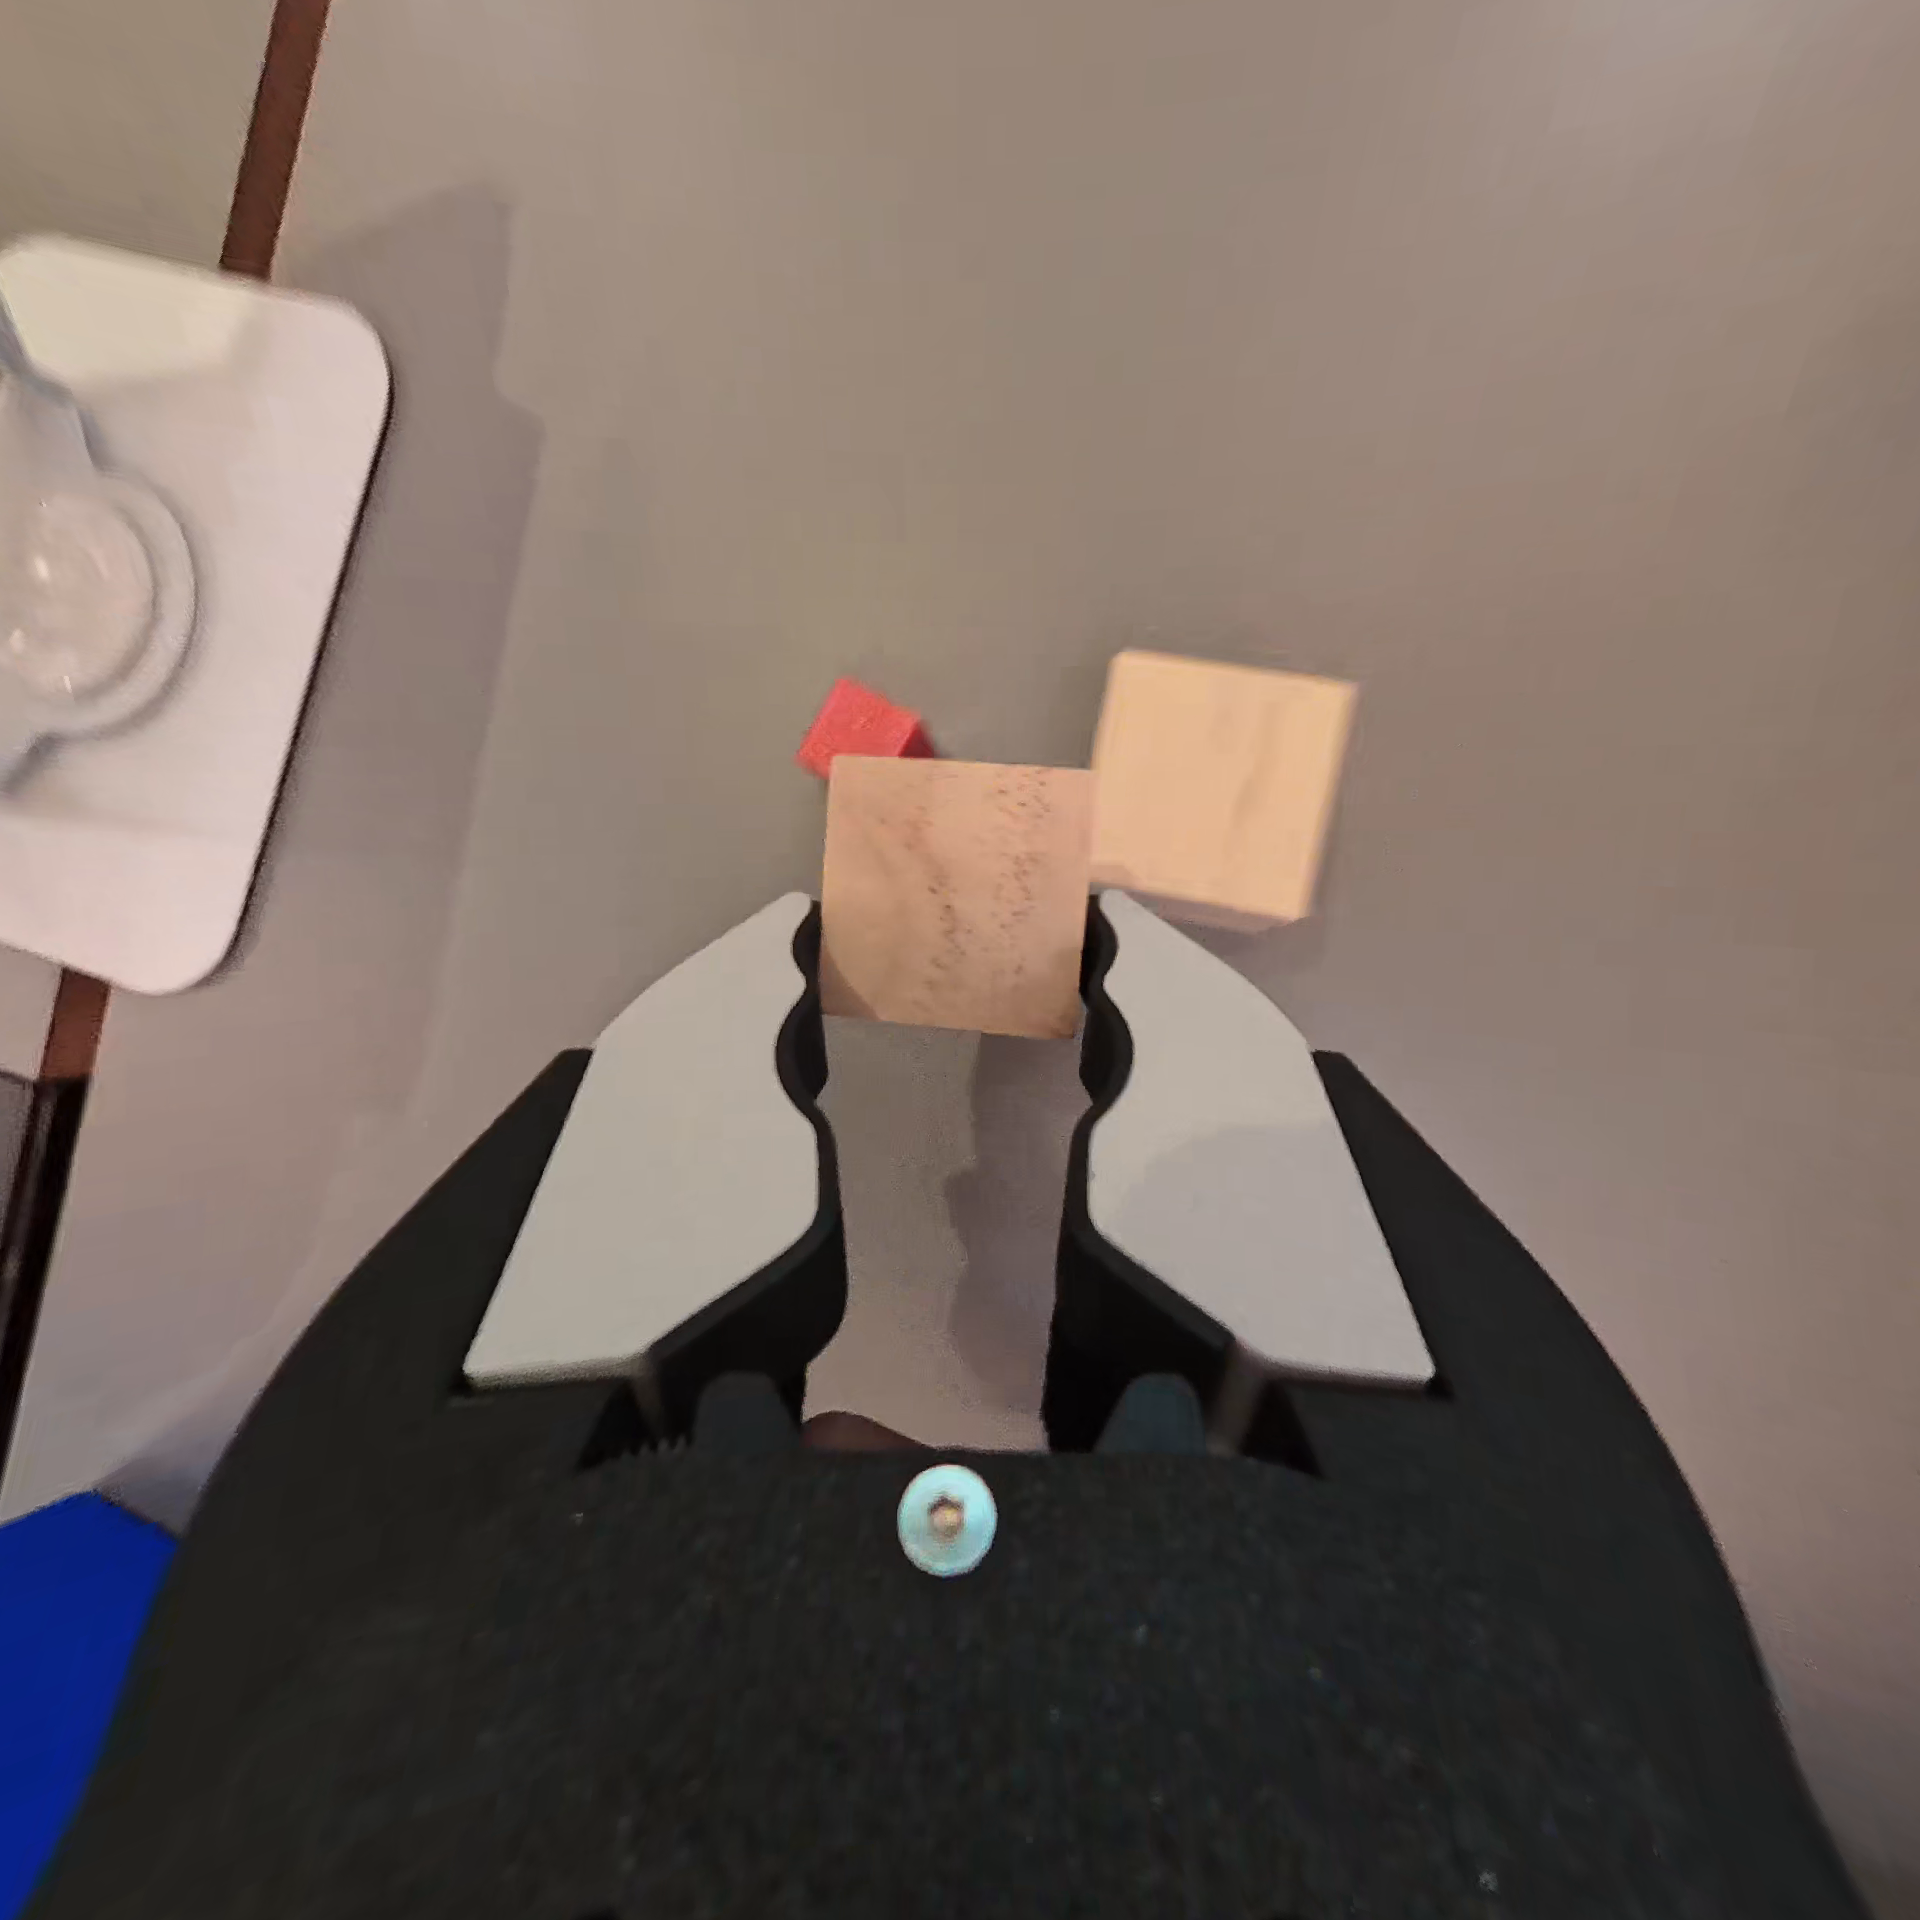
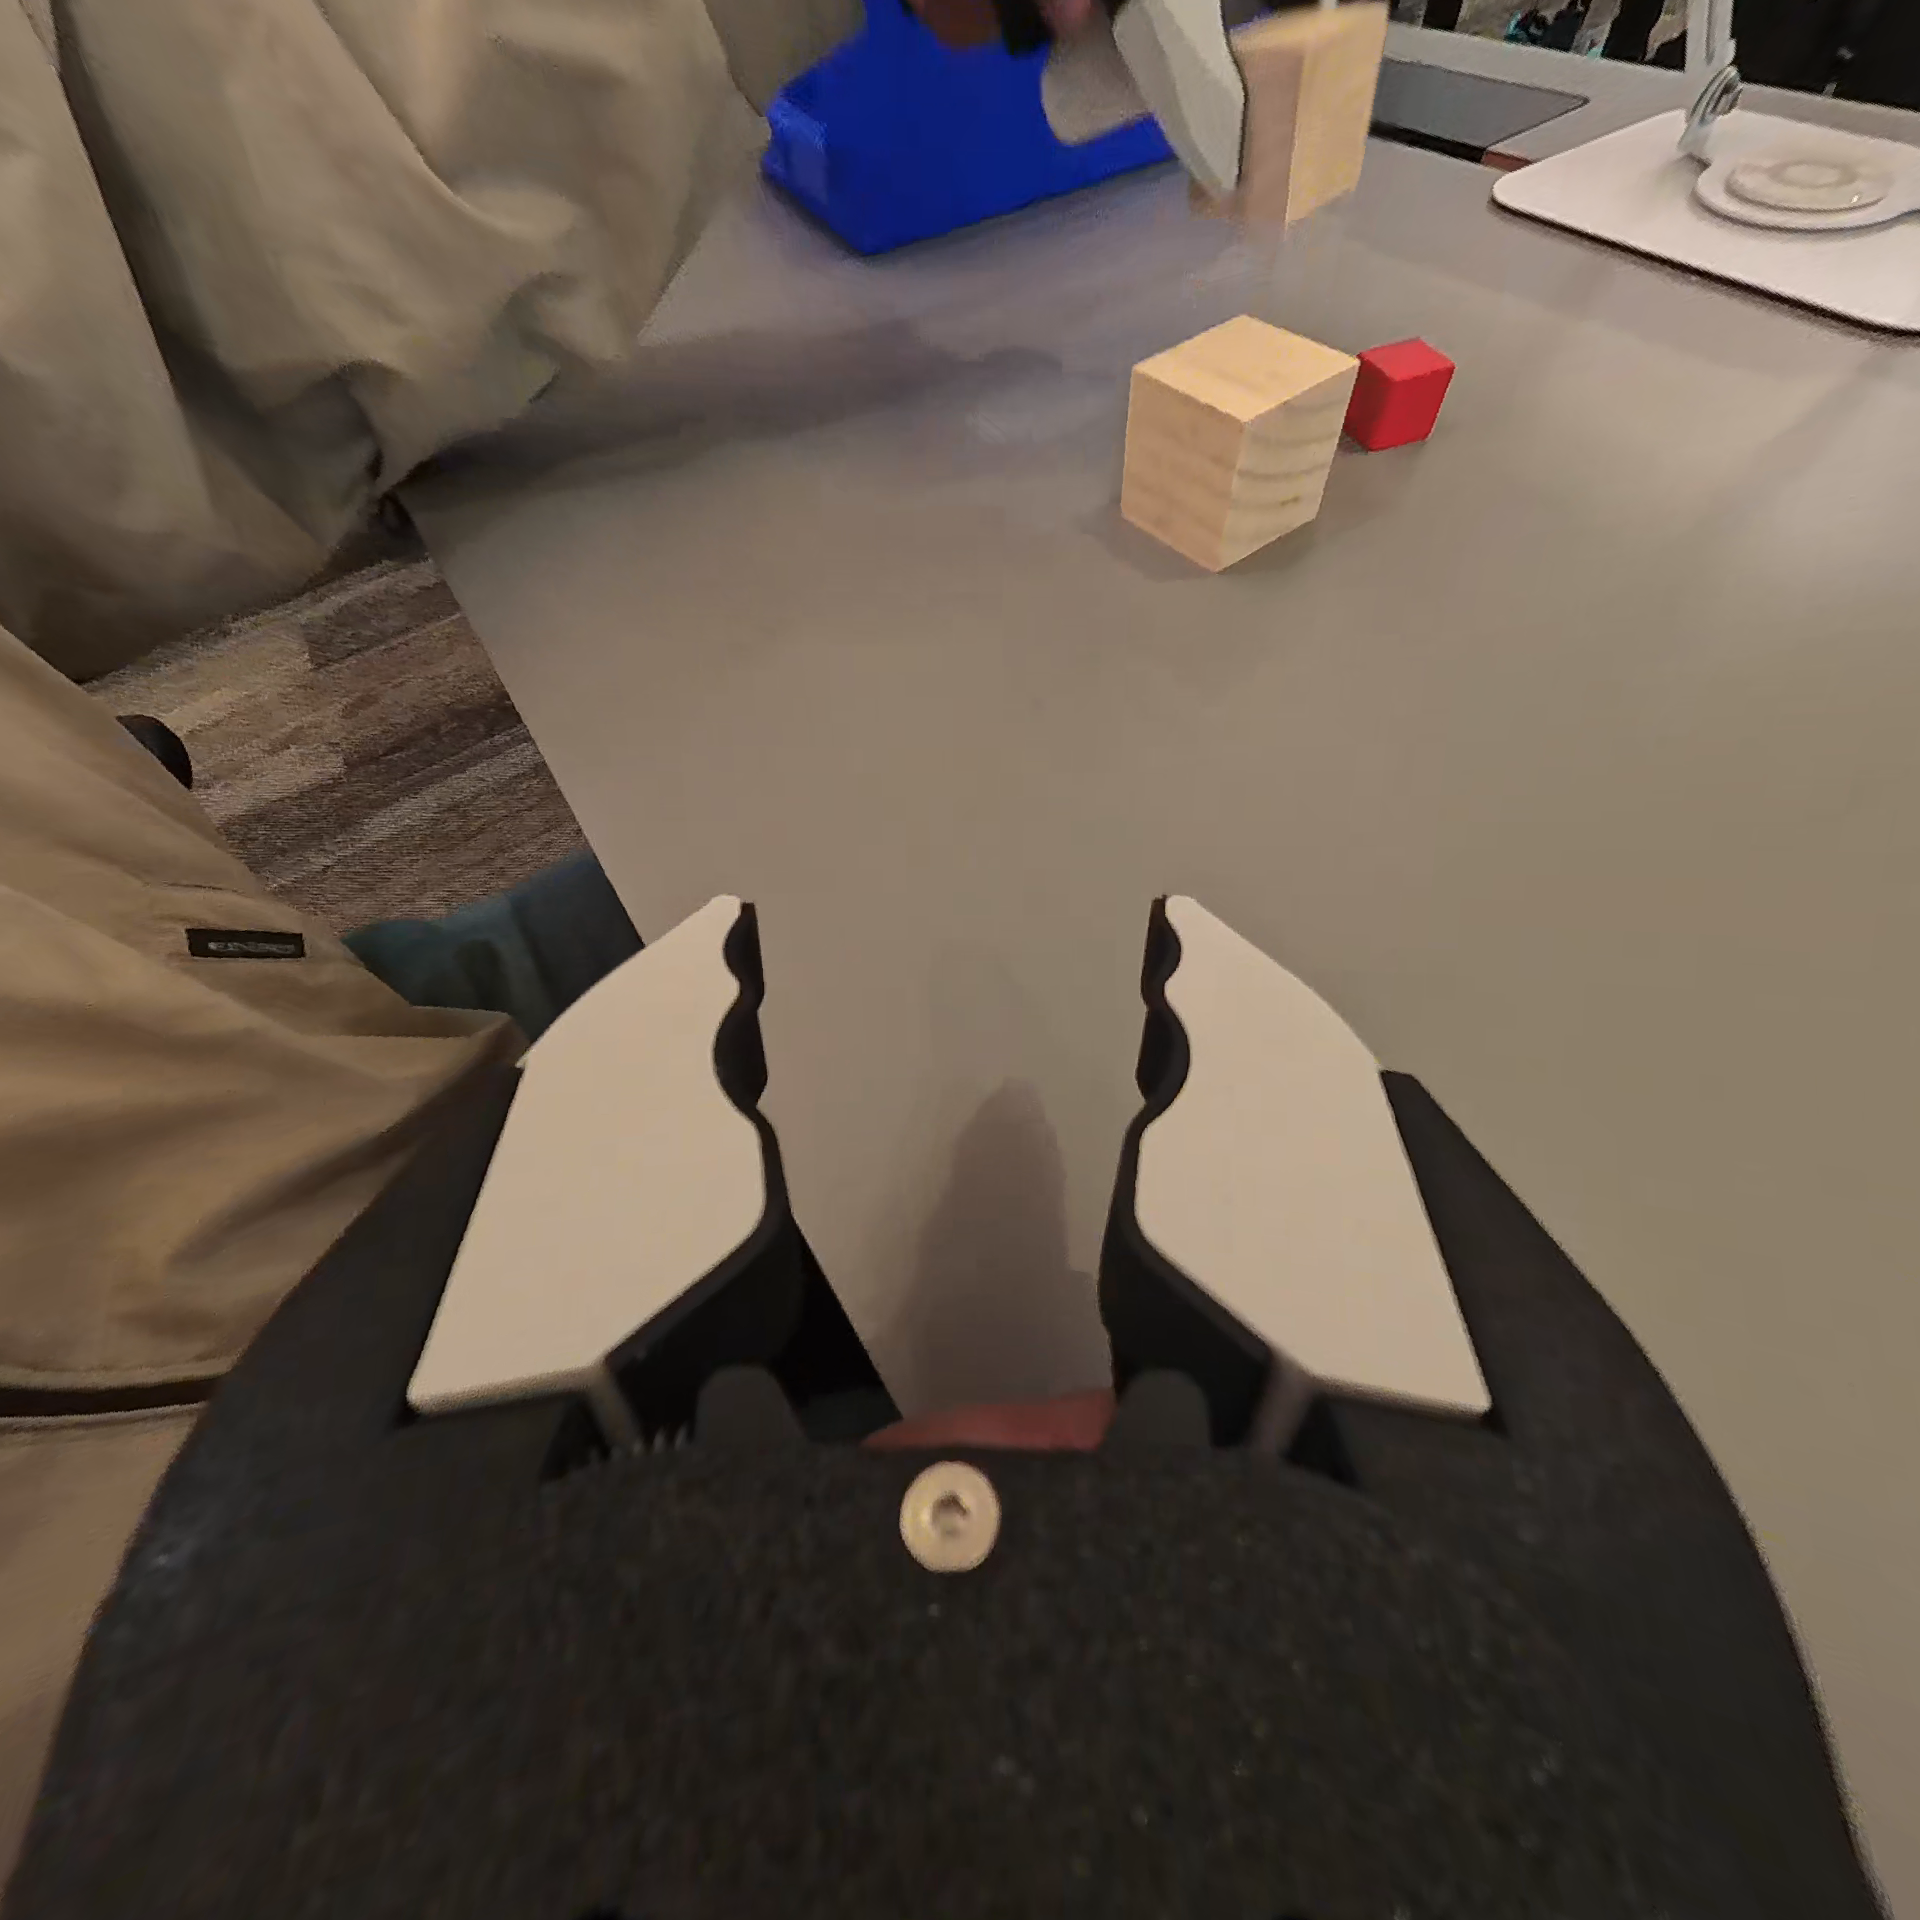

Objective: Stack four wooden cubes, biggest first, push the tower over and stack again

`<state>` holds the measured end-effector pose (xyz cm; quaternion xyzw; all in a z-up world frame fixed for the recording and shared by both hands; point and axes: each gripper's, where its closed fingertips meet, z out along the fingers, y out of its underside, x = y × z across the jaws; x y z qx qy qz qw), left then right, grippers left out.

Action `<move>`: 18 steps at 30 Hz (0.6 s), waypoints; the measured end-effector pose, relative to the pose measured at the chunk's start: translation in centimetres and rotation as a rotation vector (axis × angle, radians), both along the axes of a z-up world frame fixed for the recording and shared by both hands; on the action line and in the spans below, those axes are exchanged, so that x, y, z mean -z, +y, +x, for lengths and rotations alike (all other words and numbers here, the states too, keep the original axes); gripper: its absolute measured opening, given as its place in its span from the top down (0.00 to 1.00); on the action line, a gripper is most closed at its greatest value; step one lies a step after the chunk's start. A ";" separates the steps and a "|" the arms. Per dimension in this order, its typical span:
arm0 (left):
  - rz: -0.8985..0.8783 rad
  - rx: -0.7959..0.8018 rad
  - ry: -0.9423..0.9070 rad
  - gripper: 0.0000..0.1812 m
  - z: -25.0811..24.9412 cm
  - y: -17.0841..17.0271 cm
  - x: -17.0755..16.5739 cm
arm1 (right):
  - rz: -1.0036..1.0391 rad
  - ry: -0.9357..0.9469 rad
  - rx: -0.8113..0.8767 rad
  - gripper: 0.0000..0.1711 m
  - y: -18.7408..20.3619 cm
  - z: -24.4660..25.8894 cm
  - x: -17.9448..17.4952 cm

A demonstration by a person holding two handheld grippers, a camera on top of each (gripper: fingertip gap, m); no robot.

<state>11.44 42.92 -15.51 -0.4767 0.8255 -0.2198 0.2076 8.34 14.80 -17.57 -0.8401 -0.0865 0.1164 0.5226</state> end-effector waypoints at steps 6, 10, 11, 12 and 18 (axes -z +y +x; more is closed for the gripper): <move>0.096 0.107 0.029 0.75 -0.2 -4.9 -0.6 | -0.006 0.002 -0.009 0.59 0.0 -0.4 0.2; 0.051 0.113 0.066 0.75 0.2 -6.0 1.0 | -0.010 -0.007 -0.007 0.59 -0.2 -0.5 0.2; 0.047 0.112 0.076 0.75 0.2 -5.9 1.3 | -0.011 -0.011 -0.004 0.59 -0.2 -0.5 0.2; 0.054 0.108 0.076 0.75 0.3 -5.8 1.5 | -0.012 -0.013 -0.004 0.59 -0.3 -0.5 0.2; 0.080 0.116 0.107 0.75 0.0 -5.2 2.5 | -0.012 -0.002 -0.006 0.60 -0.3 -0.4 0.2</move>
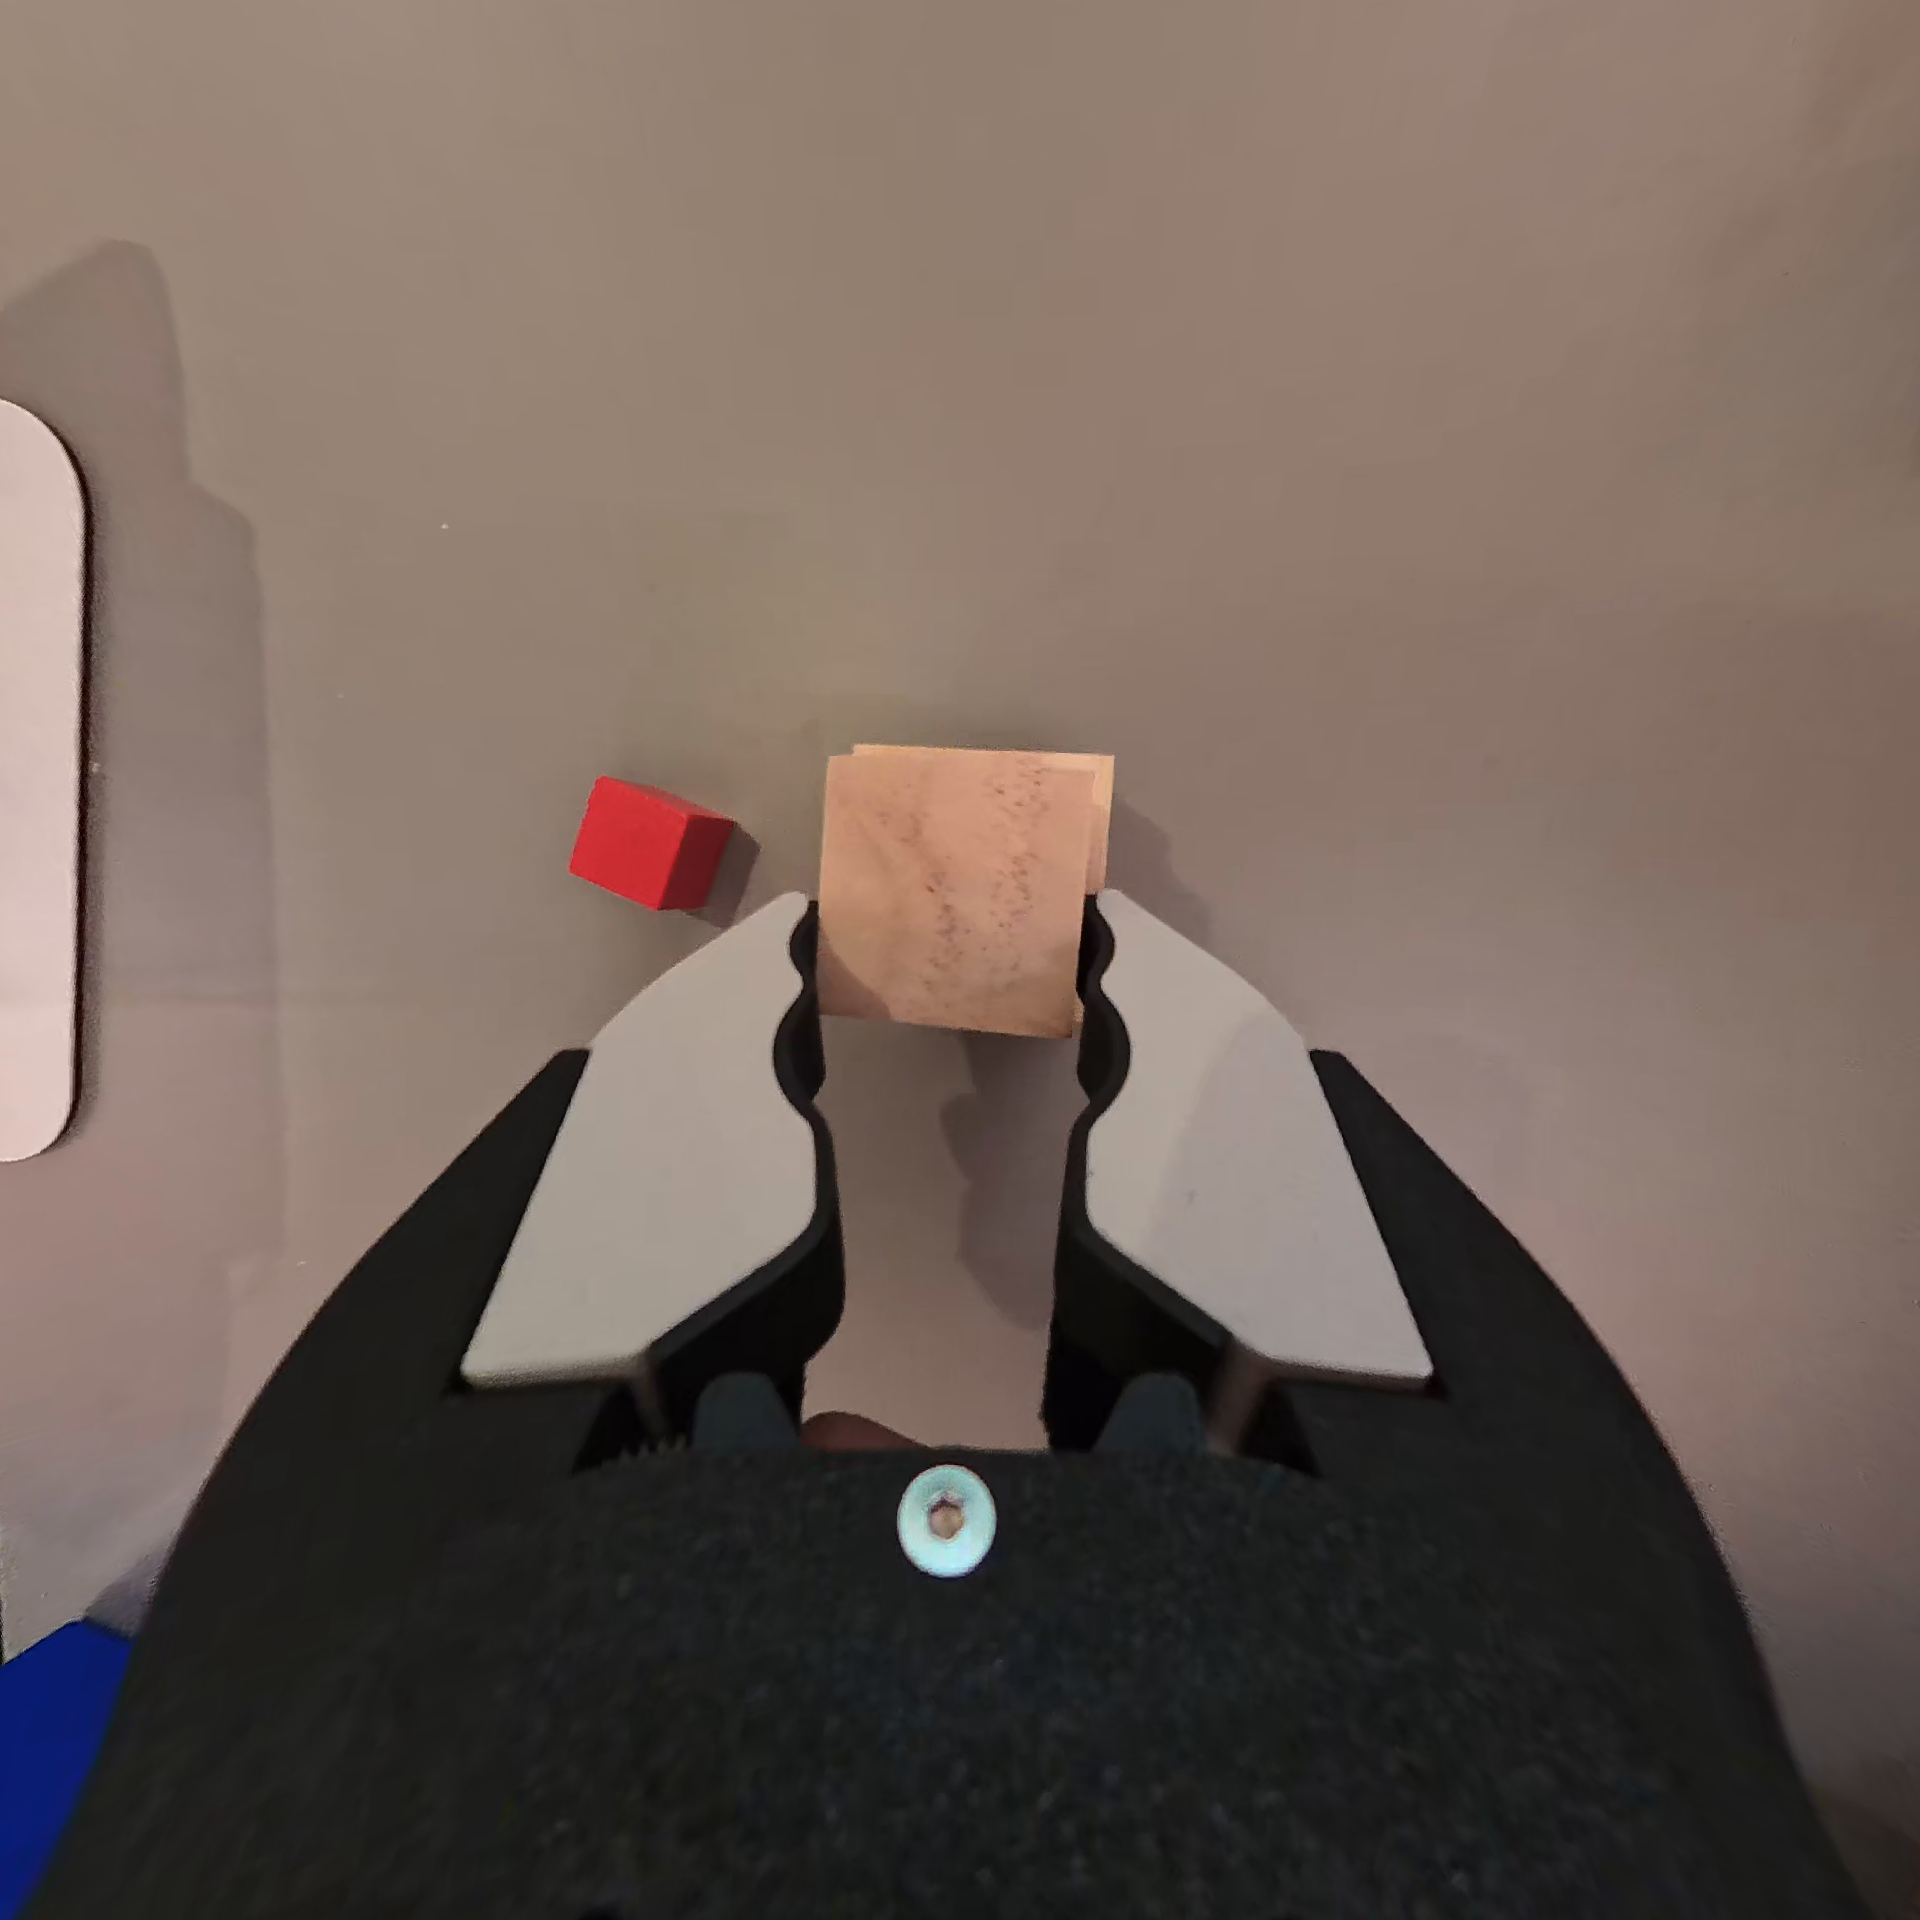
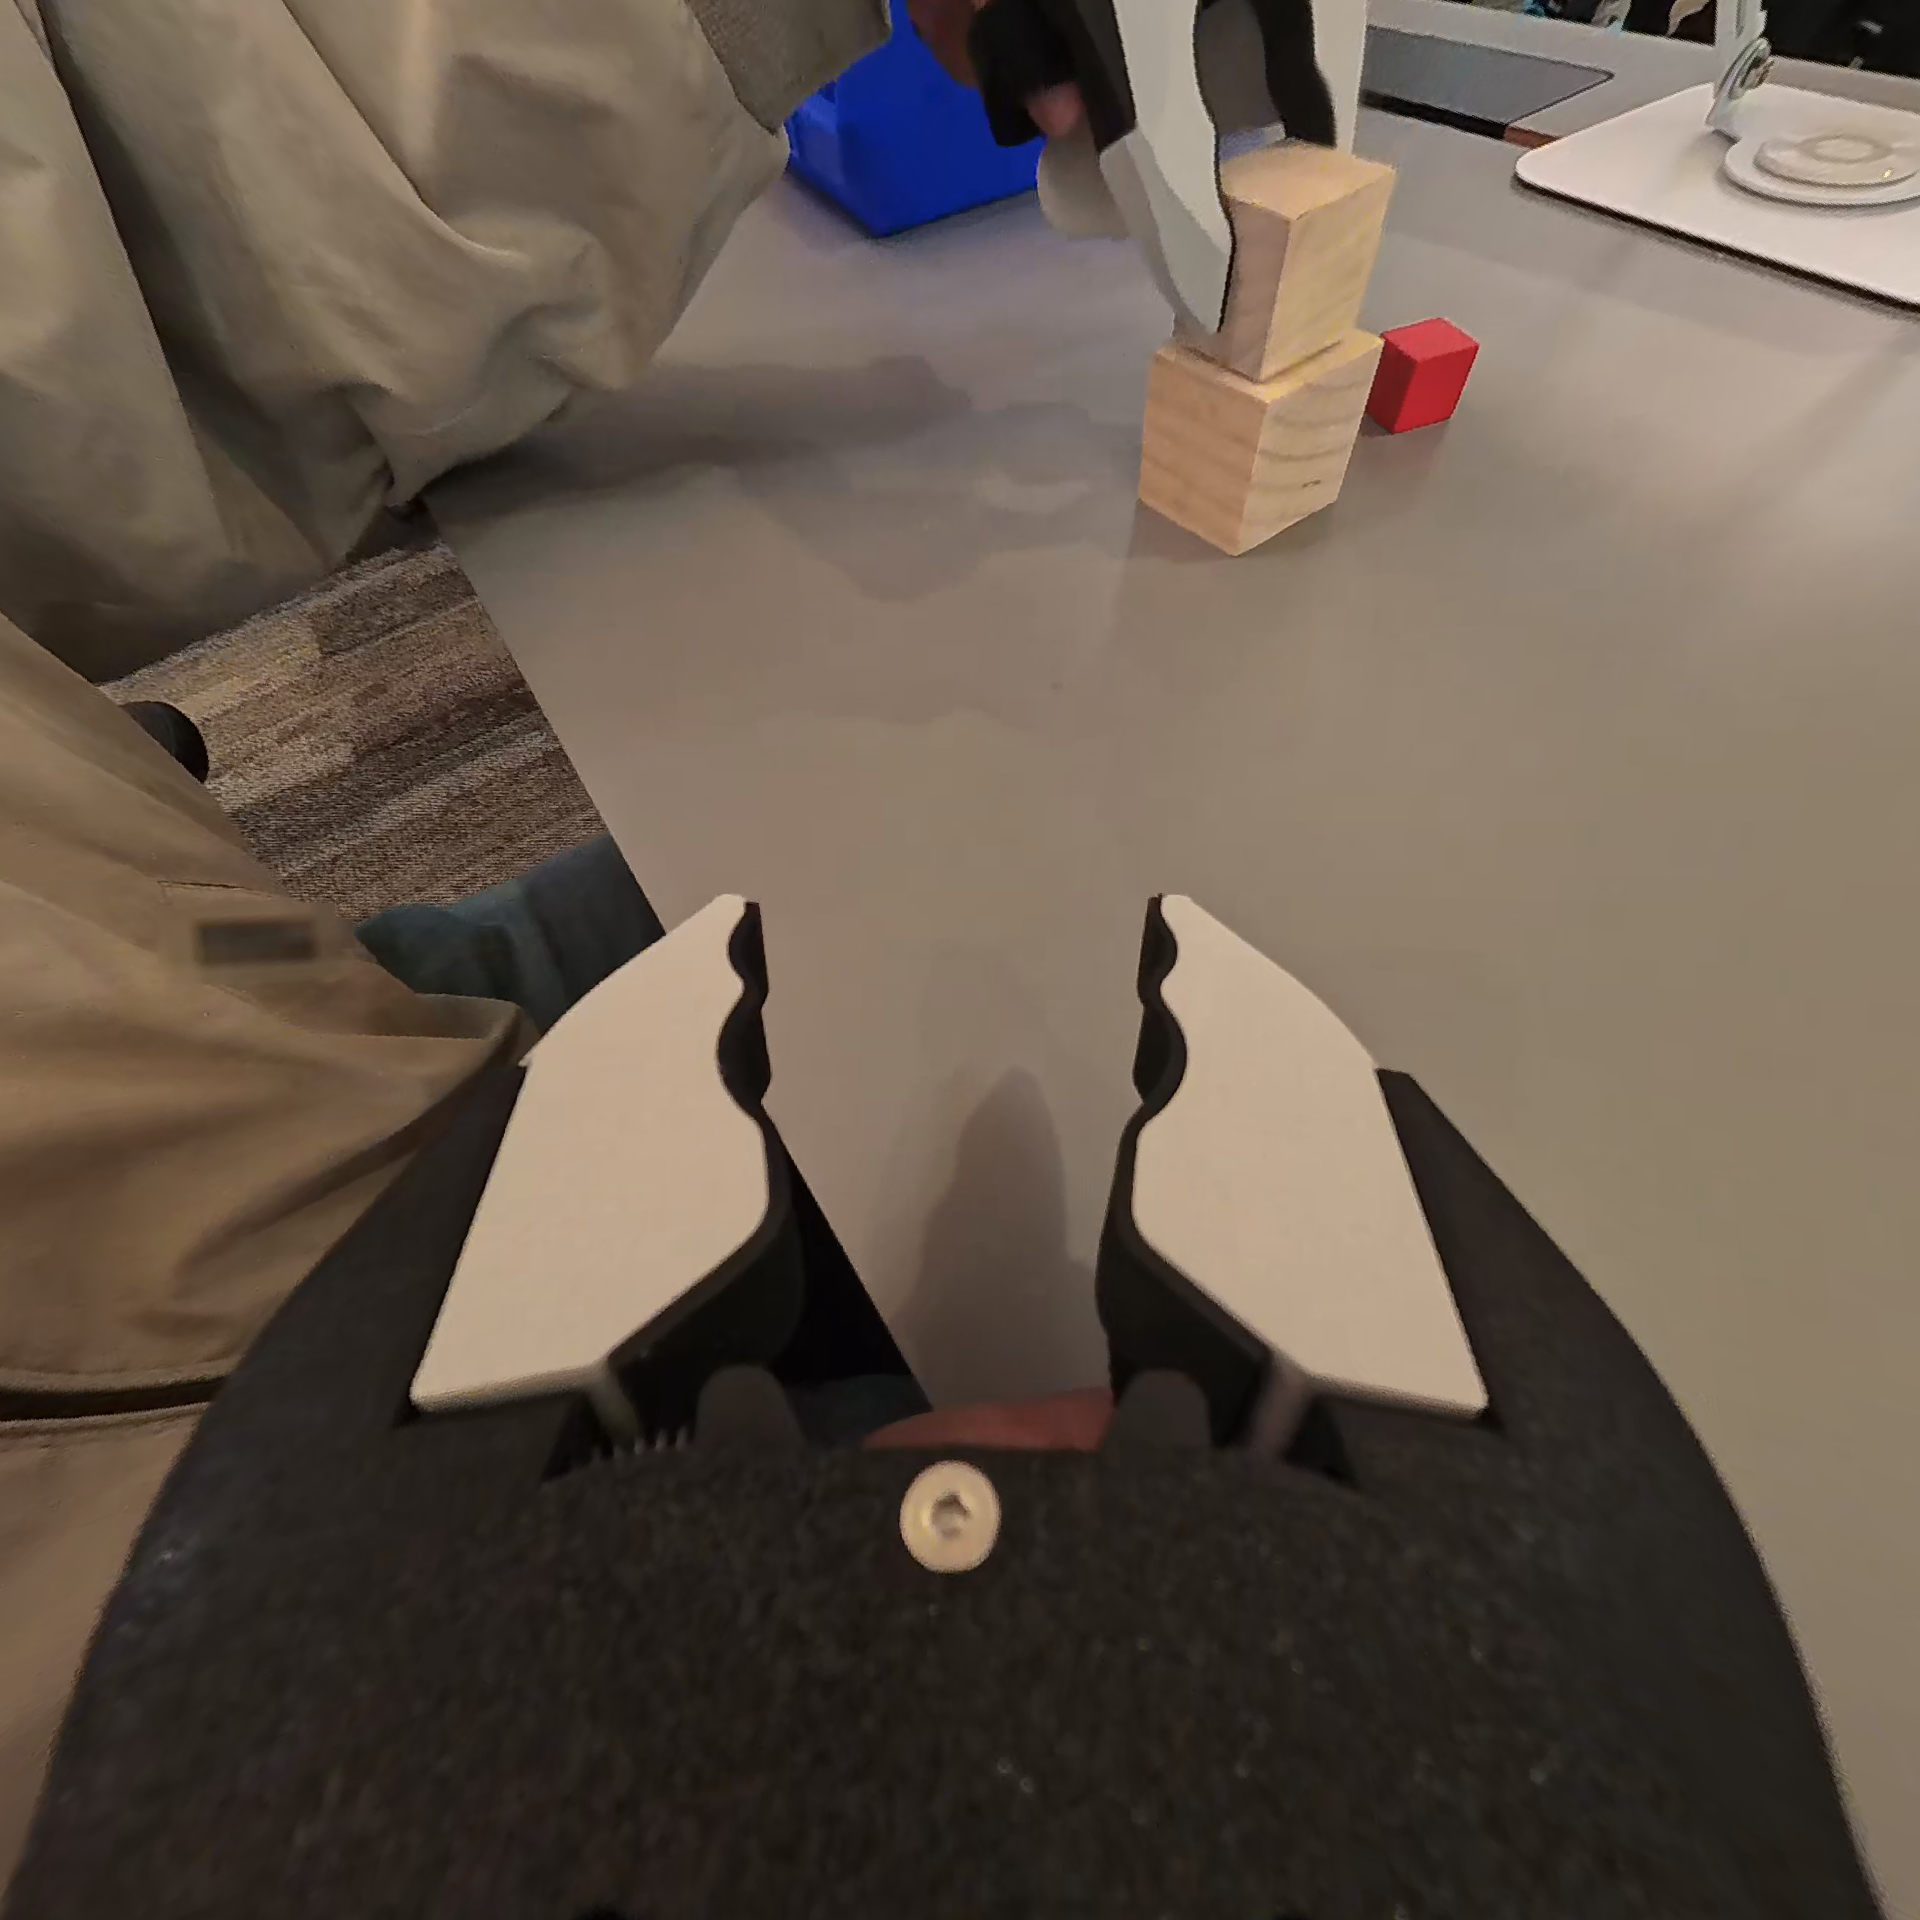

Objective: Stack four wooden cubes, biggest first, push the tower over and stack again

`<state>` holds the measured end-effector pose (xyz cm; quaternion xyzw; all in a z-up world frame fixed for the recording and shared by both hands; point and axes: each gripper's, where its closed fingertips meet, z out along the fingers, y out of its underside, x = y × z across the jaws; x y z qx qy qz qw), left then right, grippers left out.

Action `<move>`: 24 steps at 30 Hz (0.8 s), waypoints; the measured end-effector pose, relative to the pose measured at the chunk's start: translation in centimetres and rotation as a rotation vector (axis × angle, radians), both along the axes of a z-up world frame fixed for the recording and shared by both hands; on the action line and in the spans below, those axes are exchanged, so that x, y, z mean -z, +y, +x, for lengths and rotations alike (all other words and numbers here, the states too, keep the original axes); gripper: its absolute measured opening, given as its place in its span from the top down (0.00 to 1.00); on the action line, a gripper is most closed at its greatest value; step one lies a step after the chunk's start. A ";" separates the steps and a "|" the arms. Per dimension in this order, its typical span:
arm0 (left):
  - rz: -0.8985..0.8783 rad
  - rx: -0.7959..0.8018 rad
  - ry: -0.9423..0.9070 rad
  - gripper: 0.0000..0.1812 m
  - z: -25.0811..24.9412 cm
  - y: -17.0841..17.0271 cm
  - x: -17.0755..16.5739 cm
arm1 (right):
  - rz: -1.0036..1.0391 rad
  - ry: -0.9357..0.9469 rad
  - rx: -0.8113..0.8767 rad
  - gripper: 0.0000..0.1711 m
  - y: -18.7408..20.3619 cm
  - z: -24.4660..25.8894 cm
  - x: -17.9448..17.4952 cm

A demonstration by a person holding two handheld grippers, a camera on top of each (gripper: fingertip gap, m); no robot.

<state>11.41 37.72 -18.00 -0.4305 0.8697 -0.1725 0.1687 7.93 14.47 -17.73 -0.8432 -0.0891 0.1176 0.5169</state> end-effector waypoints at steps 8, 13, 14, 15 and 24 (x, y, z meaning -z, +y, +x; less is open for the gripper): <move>-0.015 0.000 -0.061 0.55 -0.7 0.1 -1.0 | -0.017 -0.002 -0.008 0.60 -0.1 -0.1 0.5; 0.026 -0.075 -0.148 0.64 0.4 5.3 -4.2 | -0.018 0.003 0.000 0.60 -0.2 0.4 0.5; 0.040 -0.086 -0.135 0.65 0.9 6.7 -4.4 | -0.020 0.003 -0.001 0.60 -0.2 0.4 0.5; 0.044 -0.094 -0.115 0.65 1.5 7.9 -4.4 | -0.022 0.002 -0.001 0.60 -0.3 0.5 0.6; -0.096 -0.063 0.078 0.64 4.9 10.0 -1.3 | -0.045 0.016 0.018 0.61 -0.2 1.4 1.4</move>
